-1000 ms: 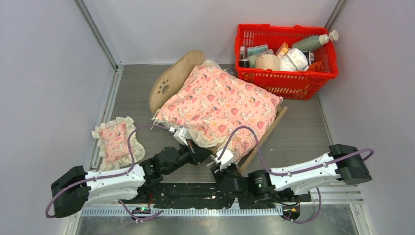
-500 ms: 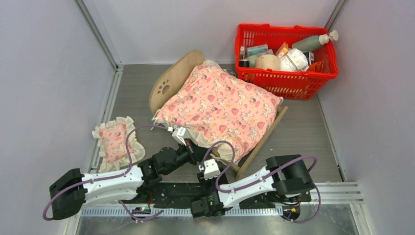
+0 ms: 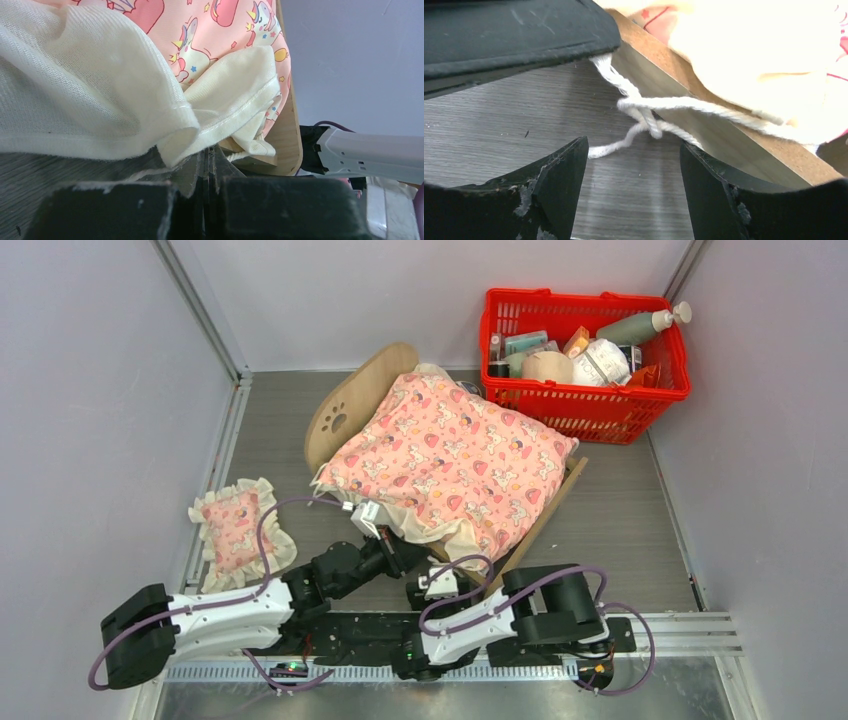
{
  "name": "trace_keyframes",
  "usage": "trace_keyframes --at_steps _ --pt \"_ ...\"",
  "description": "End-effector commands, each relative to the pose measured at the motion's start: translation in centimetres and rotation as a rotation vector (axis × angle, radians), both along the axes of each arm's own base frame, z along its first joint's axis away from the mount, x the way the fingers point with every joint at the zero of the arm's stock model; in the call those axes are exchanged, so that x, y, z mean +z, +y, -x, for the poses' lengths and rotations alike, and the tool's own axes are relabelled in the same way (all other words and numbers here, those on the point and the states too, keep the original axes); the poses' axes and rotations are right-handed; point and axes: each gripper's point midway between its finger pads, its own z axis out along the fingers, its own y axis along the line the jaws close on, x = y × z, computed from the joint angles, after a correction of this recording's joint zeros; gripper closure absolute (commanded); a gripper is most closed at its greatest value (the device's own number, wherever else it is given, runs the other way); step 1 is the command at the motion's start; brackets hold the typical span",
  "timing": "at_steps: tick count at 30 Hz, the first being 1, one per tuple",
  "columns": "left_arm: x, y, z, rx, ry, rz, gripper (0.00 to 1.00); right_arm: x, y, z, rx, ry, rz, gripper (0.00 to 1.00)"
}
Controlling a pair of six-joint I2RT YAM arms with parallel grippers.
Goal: Set up the pet bed
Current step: Tie the ropes to the bed frame.
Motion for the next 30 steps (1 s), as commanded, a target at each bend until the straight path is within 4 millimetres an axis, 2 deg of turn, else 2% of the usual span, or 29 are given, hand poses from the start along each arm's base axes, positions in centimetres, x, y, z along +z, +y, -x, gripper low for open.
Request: trace_keyframes --at_steps 1,5,7,8,9,10,11,14,15,16,17,18,19,20,22,25,30 --pt "0.2 -0.2 -0.1 0.002 0.006 0.025 1.00 2.6 2.0 -1.2 0.010 -0.144 -0.237 0.27" --pt "0.1 -0.3 -0.1 -0.002 0.010 0.024 1.00 2.6 2.3 -1.8 0.002 -0.174 -0.270 0.33" --pt "0.1 -0.3 0.0 -0.003 0.012 0.024 1.00 2.5 2.5 -1.8 0.001 -0.176 -0.285 0.46" --pt "0.2 -0.3 -0.1 -0.003 0.011 0.027 1.00 2.6 2.4 -1.8 -0.004 -0.173 -0.287 0.63" --pt "0.2 -0.3 -0.1 -0.001 0.010 0.027 1.00 2.6 2.2 -1.7 -0.002 -0.172 -0.282 0.73" --pt "0.2 -0.3 -0.1 0.000 0.007 0.026 1.00 2.9 2.0 -1.6 -0.001 -0.167 -0.283 0.89" --pt "0.3 -0.2 -0.1 0.000 0.001 0.021 1.00 2.9 1.5 -1.2 0.012 -0.163 -0.240 0.93" --pt "0.5 -0.3 0.0 -0.017 -0.016 -0.001 1.00 3.8 -0.1 0.7 0.024 -0.101 -0.183 0.95" --pt "0.6 -0.4 0.2 -0.024 -0.016 0.003 1.00 3.6 -1.1 1.0 0.040 -0.091 -0.095 0.95" --pt "0.6 -0.6 0.4 -0.035 -0.019 0.009 1.00 3.6 -1.2 1.8 0.039 -0.039 -0.129 0.95" --pt "0.6 -0.8 0.7 -0.045 -0.026 0.012 1.00 2.8 -2.6 2.1 0.056 -0.003 0.016 0.95" --pt "0.6 -0.9 0.8 -0.046 -0.030 0.010 1.00 2.7 -2.6 2.5 0.068 0.043 -0.025 0.95" --pt "0.4 -1.1 1.1 -0.054 -0.033 0.006 1.00 2.3 -3.2 2.8 0.086 0.089 0.047 0.95" --pt "0.3 -1.3 1.2 -0.060 -0.034 -0.001 1.00 2.8 -3.6 3.0 0.099 0.127 0.000 0.95" --pt "-0.2 -1.7 1.6 -0.076 -0.028 -0.012 1.00 2.6 -4.5 3.4 0.128 0.188 0.027 0.95" --pt "-1.0 -2.2 2.4 -0.099 -0.028 -0.039 1.00 3.3 -5.9 3.8 0.153 0.276 0.024 0.95" --pt "-2.5 -2.1 2.9 -0.099 -0.037 -0.092 1.00 4.3 -7.8 4.2 0.154 0.348 -0.010 0.95"
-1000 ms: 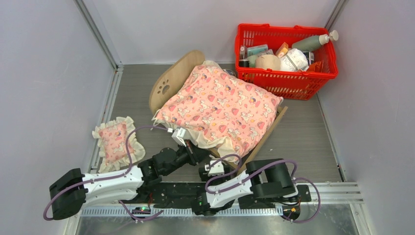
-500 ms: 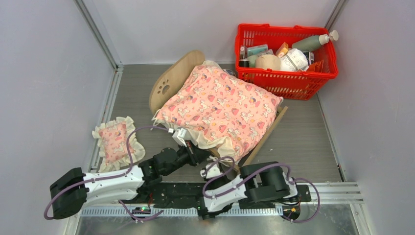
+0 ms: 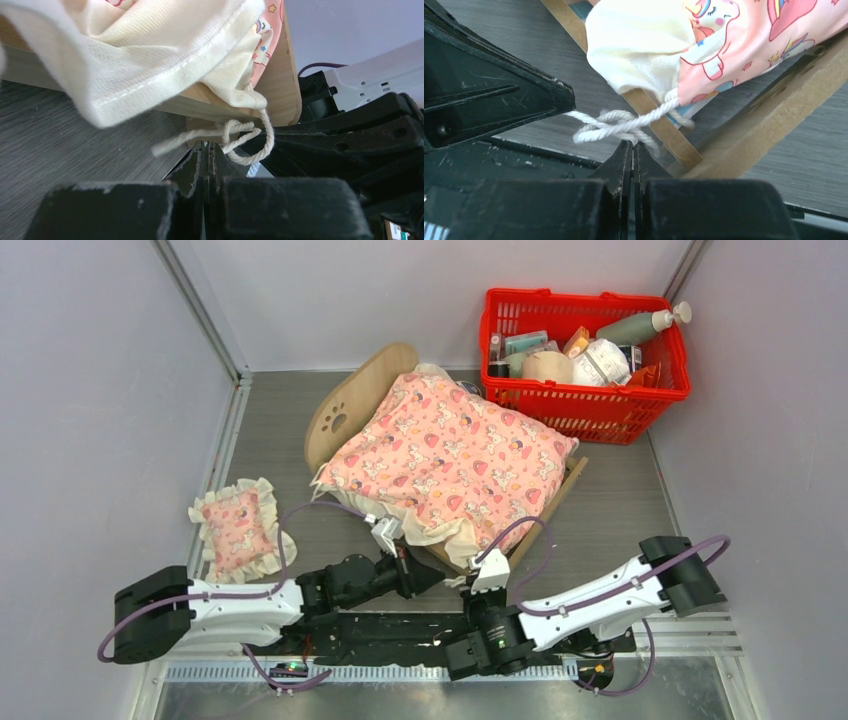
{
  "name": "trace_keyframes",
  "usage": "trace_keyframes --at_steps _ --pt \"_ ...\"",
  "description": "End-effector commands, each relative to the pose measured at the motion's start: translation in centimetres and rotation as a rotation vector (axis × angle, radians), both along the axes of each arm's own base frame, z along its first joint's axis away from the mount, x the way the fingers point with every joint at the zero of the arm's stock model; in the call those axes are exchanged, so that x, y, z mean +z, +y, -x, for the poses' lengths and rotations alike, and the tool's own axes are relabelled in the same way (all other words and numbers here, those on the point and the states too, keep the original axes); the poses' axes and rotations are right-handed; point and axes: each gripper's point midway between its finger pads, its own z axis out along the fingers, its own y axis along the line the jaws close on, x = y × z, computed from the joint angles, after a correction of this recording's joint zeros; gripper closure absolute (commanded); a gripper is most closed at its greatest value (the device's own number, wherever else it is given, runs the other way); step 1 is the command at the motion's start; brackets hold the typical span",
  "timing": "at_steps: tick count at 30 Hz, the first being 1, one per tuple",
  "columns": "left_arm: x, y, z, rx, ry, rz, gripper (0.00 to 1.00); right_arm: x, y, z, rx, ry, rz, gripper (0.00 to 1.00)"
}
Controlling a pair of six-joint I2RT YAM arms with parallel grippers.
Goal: Set up the pet bed
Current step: Tie the ropes to the bed frame.
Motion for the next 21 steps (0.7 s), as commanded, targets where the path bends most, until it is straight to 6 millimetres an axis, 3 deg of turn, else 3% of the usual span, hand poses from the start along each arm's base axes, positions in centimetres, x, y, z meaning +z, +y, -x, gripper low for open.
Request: trace_keyframes --at_steps 1,10,13,16,21 --pt "-0.5 0.5 -1.0 0.056 -0.066 -0.044 1.00 0.4 -2.3 0.7 0.031 0.083 0.057 0.95" --pt "-2.9 2.1 -1.6 0.117 -0.077 -0.168 1.00 3.4 -3.5 0.3 0.102 0.077 0.023 0.95" --pt "-2.5 1.5 -1.6 0.100 -0.086 -0.163 1.00 3.0 -3.7 0.4 0.156 0.078 0.038 0.95" --pt "-2.2 0.7 -1.4 0.075 -0.083 -0.148 1.00 2.7 -2.4 0.6 0.191 0.078 -0.044 0.92" --pt "-2.3 0.4 -1.1 0.068 -0.062 -0.124 1.00 3.8 0.9 1.0 0.240 0.039 -0.118 0.73"
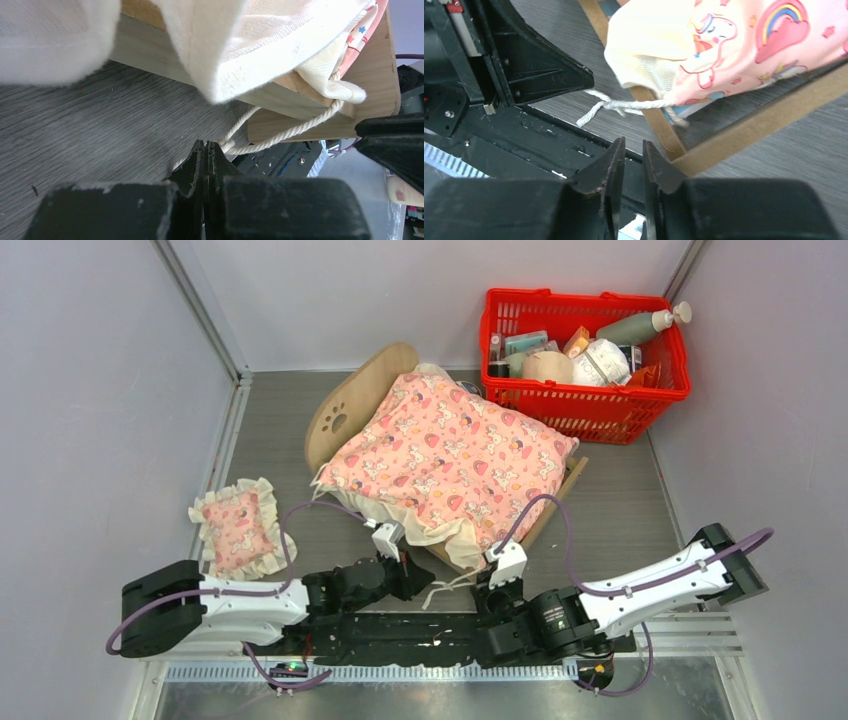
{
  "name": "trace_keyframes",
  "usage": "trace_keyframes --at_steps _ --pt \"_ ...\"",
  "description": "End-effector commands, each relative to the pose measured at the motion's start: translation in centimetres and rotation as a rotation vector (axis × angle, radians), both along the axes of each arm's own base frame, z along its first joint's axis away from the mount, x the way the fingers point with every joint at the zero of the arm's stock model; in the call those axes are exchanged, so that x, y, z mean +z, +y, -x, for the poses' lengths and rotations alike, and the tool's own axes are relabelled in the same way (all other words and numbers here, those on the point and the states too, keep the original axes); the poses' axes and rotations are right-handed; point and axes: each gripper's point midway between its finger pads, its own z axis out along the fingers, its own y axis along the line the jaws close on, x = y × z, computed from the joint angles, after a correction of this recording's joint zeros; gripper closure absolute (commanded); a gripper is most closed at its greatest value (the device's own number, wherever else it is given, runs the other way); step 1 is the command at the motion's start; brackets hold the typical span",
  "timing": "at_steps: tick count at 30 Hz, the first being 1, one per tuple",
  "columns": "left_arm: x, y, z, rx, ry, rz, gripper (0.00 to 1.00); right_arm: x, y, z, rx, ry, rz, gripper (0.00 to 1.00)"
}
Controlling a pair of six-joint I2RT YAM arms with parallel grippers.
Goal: Set up the pet bed
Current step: Tie the ropes to the bed frame.
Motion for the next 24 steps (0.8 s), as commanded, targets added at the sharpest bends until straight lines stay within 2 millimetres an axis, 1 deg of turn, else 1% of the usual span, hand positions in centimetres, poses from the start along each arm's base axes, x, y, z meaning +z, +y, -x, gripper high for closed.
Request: trace_keyframes --at_steps 1,2,3,4,5,6,7,8,9,10,11,12,13,14,17,19,24 --pt "2.0 -1.0 -0.4 0.009 -0.021 0.077 1.00 0.4 2.9 0.2 0.041 -0.059 -0.017 0.70" --pt "2.1 -0.9 -0.5 0.016 -0.020 0.084 1.00 0.2 3.9 0.3 0.023 -0.069 -0.020 0.63" --pt "2.2 -0.8 -0.6 0.022 -0.021 0.092 1.00 0.2 4.4 0.6 0.013 -0.075 -0.028 0.60" --pt "2.4 -0.8 -0.6 0.027 -0.022 0.101 1.00 0.1 5.5 0.7 -0.019 -0.092 -0.039 0.55" --pt "2.7 -0.8 -0.7 0.029 -0.026 0.107 1.00 0.4 6.2 1.0 -0.048 -0.084 -0.067 0.52" --pt "3.1 -0.8 -0.7 0.030 -0.028 0.116 1.00 -0.8 6.5 1.0 -0.062 -0.114 -0.016 0.49" --pt "3.2 -0.9 -0.7 0.027 -0.027 0.119 1.00 -1.3 6.3 0.9 -0.076 -0.128 0.019 0.47" --pt "3.5 -0.9 -0.7 0.024 -0.024 0.123 1.00 -1.8 7.1 1.1 -0.113 -0.127 0.004 0.45" --pt "3.8 -1.0 -0.7 0.020 -0.018 0.131 1.00 -2.0 7.1 1.1 -0.126 -0.133 0.014 0.44" --pt "4.0 -1.1 -0.6 0.017 -0.010 0.136 1.00 -2.9 7.4 1.1 -0.154 -0.131 0.005 0.43" --pt "4.3 -1.2 -0.6 0.014 -0.004 0.150 1.00 -3.4 7.5 1.1 -0.170 -0.126 -0.007 0.43" --pt "4.6 -1.2 -0.5 0.010 -0.001 0.160 1.00 -4.3 7.8 1.2 -0.184 -0.126 -0.013 0.42" --pt "4.8 -1.2 -0.5 0.008 0.004 0.168 1.00 -4.7 8.2 1.2 -0.206 -0.113 -0.049 0.42" --pt "5.0 -1.3 -0.4 0.003 0.005 0.170 1.00 -5.5 8.1 1.1 -0.218 -0.125 -0.038 0.41" --pt "5.3 -1.4 -0.3 -0.005 0.012 0.168 1.00 -7.0 7.9 0.7 -0.272 -0.142 -0.100 0.39" --pt "5.2 -1.4 -0.1 -0.009 0.020 0.180 1.00 -7.4 8.2 0.1 -0.287 -0.182 -0.150 0.37" --pt "4.9 -1.6 -0.1 -0.013 0.032 0.182 1.00 -8.3 9.1 -0.2 -0.299 -0.224 -0.225 0.32"
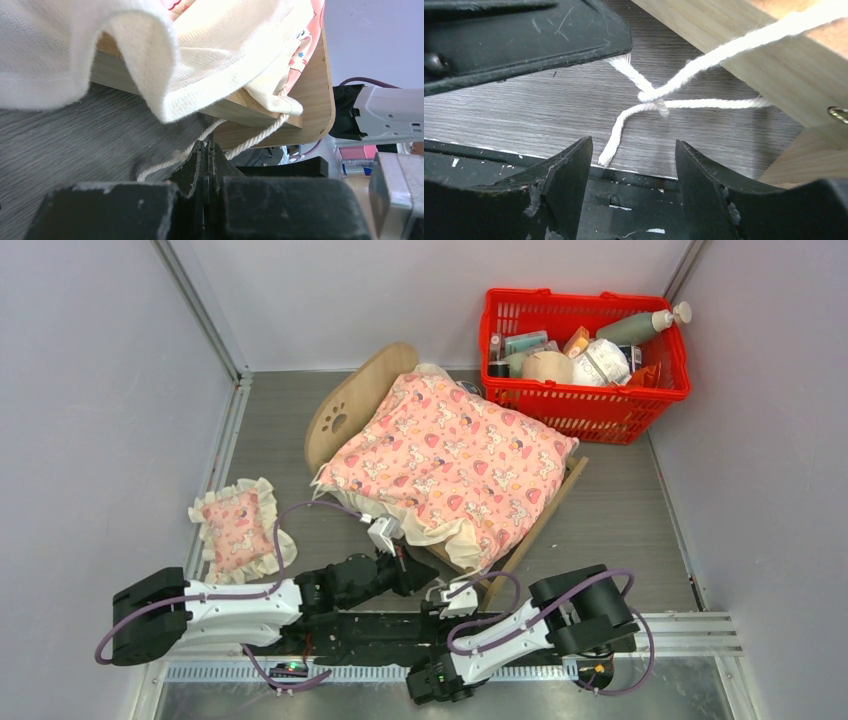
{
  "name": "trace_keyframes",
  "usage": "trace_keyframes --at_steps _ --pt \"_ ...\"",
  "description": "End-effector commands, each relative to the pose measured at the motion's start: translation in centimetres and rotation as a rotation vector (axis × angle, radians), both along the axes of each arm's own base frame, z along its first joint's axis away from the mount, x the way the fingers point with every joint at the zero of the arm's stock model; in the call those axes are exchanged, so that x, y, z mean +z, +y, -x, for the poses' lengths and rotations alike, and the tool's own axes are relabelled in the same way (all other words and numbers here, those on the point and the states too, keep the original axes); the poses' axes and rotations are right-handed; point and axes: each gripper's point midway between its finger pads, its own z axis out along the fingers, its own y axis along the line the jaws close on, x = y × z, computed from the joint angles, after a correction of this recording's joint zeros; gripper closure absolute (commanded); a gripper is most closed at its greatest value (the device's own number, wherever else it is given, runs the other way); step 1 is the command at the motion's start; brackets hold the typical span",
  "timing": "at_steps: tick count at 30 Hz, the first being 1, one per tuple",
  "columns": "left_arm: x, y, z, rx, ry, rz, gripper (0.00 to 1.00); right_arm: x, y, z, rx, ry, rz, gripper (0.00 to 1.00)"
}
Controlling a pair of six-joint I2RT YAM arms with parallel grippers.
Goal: Set up the pet bed
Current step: Tie the ropes to the bed frame.
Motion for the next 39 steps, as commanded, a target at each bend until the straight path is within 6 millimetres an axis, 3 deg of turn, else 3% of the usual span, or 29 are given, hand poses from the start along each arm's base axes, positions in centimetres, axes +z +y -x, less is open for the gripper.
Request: trace_keyframes --at_steps 1,6,12,17,19,21,22,23,24,25,26,29,35,39 --pt "2.0 -1.0 -0.1 -0.010 -0.001 0.062 1.00 0.7 1.8 -0.6 -0.031 -0.073 -0.214 0.31" --pt "2.2 -1.5 0.0 -0.024 0.005 0.069 1.00 -0.2 2.2 -0.5 -0.044 -0.067 -0.236 0.29" --pt "2.4 -2.0 0.3 -0.043 0.013 0.084 1.00 -1.9 4.0 -0.4 -0.036 -0.065 -0.237 0.27" --pt "2.3 -1.9 0.2 -0.035 0.017 0.089 1.00 -3.5 4.4 -1.7 -0.089 -0.035 -0.244 0.27" --pt "2.2 -1.9 0.2 -0.033 0.017 0.088 1.00 -3.9 4.7 -2.0 -0.084 -0.026 -0.247 0.31" --pt "2.3 -1.9 0.1 -0.028 0.013 0.087 1.00 -3.8 4.8 -2.2 -0.075 -0.024 -0.250 0.46" --pt "2.4 -1.8 0.0 -0.026 0.009 0.083 1.00 -3.5 4.6 -2.3 -0.073 -0.024 -0.247 0.65" --pt "2.4 -1.8 -0.1 -0.022 0.003 0.076 1.00 -3.2 4.4 -2.3 -0.063 -0.027 -0.222 0.73" --pt "2.4 -1.6 -0.2 -0.015 -0.001 0.065 1.00 -2.5 4.1 -2.2 -0.056 -0.016 -0.220 0.88" --pt "2.4 -1.5 -0.4 -0.010 -0.008 0.050 1.00 -2.2 3.1 -2.2 -0.049 -0.015 -0.164 0.93" --pt "2.4 -1.3 -0.5 -0.001 -0.014 0.038 1.00 -1.2 2.7 -1.9 -0.045 -0.003 -0.162 0.94" --pt "2.6 -0.9 -1.2 0.034 -0.025 0.001 1.00 -0.2 -1.4 -1.2 -0.057 0.045 -0.041 0.95" --pt "2.3 -1.3 -1.5 0.033 -0.035 -0.026 1.00 2.0 -4.9 1.5 0.001 0.126 0.048 0.95" --pt "1.0 -2.0 -0.8 -0.002 -0.011 -0.032 1.00 4.1 -6.8 1.7 0.016 0.135 0.083 0.95"
